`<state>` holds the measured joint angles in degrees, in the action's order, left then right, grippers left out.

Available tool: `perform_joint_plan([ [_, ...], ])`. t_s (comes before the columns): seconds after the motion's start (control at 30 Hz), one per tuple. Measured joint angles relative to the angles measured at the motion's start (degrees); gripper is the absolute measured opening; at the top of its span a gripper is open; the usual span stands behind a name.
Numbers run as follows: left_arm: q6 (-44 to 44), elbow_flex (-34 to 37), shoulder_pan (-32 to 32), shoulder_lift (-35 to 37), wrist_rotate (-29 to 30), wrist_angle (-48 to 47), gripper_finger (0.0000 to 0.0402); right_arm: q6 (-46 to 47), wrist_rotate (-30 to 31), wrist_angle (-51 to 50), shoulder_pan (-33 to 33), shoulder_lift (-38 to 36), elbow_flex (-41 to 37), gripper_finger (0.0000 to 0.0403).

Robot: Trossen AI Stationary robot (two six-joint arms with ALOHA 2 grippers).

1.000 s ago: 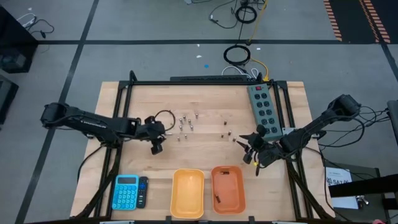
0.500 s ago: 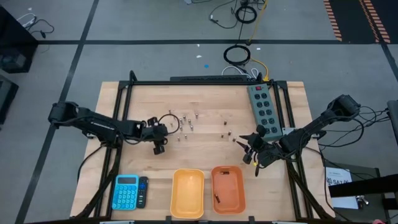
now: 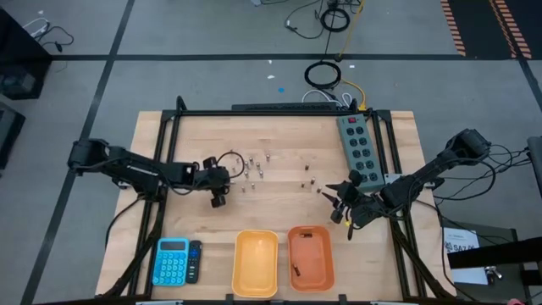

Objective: Sort batteries
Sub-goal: Put the silver battery into the yellow bin

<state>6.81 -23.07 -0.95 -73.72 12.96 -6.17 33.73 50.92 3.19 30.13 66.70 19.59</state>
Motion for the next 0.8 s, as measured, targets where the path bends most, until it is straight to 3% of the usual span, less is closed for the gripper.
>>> perform_joint_plan([
  [0.3,-1.07,-0.15,-5.01,-6.18,-9.06,5.37,0.0151,-0.80,0.00,0.52,-0.02,0.00,0.00,0.0128],
  [0.53,1.45,-0.31,-5.13,-7.06,-11.20,5.13,0.0024,-1.57,0.02,0.95,-0.02,0.00,0.00,0.0128],
  [0.8,4.45,-0.48,-2.26,-3.25,-11.43,2.81,0.0024,-1.74,0.15,1.37,-0.02,0.00,0.00,0.0128],
])
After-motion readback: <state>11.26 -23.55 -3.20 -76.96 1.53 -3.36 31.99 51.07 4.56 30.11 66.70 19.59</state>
